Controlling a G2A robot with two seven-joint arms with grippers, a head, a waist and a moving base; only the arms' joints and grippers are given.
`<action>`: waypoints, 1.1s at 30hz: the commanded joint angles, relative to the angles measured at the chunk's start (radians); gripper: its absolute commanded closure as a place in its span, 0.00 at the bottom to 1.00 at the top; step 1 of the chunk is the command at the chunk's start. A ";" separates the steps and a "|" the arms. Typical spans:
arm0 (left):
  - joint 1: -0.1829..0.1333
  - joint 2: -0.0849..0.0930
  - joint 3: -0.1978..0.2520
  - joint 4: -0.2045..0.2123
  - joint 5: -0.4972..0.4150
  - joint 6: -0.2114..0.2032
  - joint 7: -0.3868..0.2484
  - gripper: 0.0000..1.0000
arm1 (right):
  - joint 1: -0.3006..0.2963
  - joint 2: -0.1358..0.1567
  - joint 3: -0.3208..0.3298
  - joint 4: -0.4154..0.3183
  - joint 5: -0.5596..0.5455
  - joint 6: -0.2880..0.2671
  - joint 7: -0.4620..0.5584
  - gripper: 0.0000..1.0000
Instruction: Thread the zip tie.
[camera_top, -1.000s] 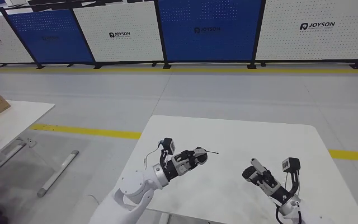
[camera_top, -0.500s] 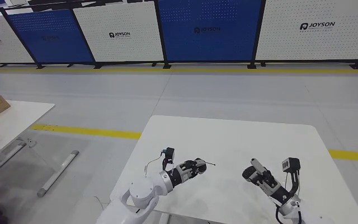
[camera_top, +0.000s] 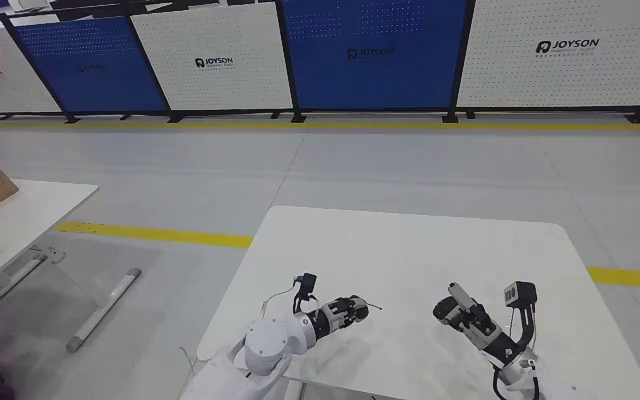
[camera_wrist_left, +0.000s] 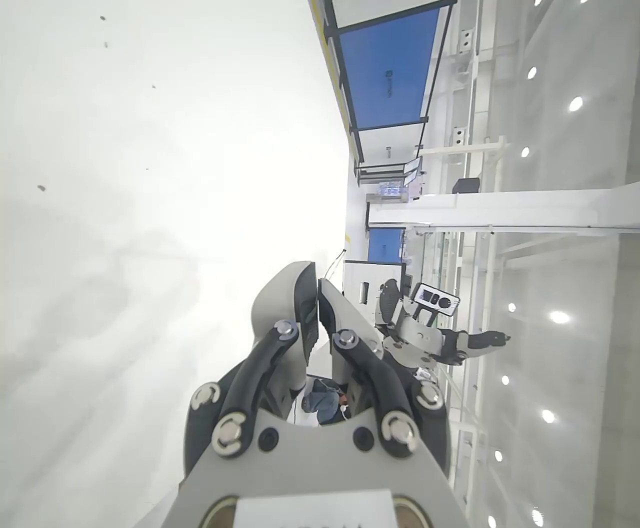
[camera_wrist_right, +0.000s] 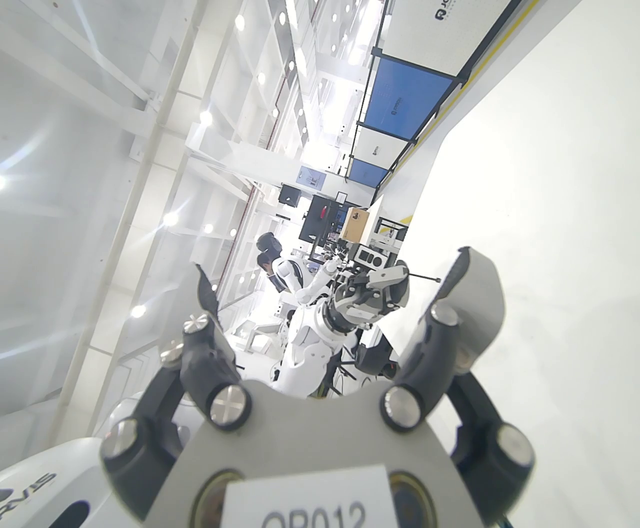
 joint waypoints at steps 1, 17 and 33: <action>0.001 0.000 -0.001 -0.001 0.000 0.000 0.000 1.00 | 0.000 0.000 0.000 0.000 0.000 0.000 0.000 0.00; 0.072 0.016 -0.148 -0.160 -0.287 -0.164 -0.186 1.00 | 0.000 0.000 0.000 0.000 0.000 0.000 0.000 0.00; 0.093 0.035 -0.255 -0.197 -0.414 -0.094 -0.345 1.00 | 0.000 0.000 0.000 0.000 0.000 0.000 0.000 0.00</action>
